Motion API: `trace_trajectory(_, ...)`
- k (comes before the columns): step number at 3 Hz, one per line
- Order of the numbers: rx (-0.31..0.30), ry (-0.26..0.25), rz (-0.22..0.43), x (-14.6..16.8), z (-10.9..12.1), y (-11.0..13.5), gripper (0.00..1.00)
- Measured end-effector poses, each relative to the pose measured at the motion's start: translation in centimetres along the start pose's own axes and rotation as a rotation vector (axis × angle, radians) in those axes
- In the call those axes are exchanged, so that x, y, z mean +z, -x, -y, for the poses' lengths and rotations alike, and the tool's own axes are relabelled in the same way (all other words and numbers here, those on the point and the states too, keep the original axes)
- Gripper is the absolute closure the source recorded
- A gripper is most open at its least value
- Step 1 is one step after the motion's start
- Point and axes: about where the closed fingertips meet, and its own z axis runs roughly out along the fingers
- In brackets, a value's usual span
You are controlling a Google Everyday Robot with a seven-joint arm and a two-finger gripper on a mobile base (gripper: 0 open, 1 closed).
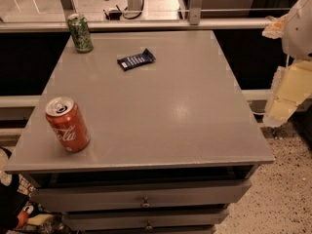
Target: Knock coke can over
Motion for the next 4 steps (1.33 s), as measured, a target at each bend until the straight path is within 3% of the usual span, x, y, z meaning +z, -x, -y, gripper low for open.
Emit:
trace_trajectory(1,0.000,0.000,0.000,0.0,0.0,0.0,0.00)
trace_trajectory(2,0.012,0.020,0.052,0.5,-0.3,0.6,0.00)
trace_trajectory(3,0.029,0.055,0.175,1.5,-1.4,1.9,0.00)
trace_trajectory(4,0.026,0.099,0.352,2.6,-3.1,5.1,0.00)
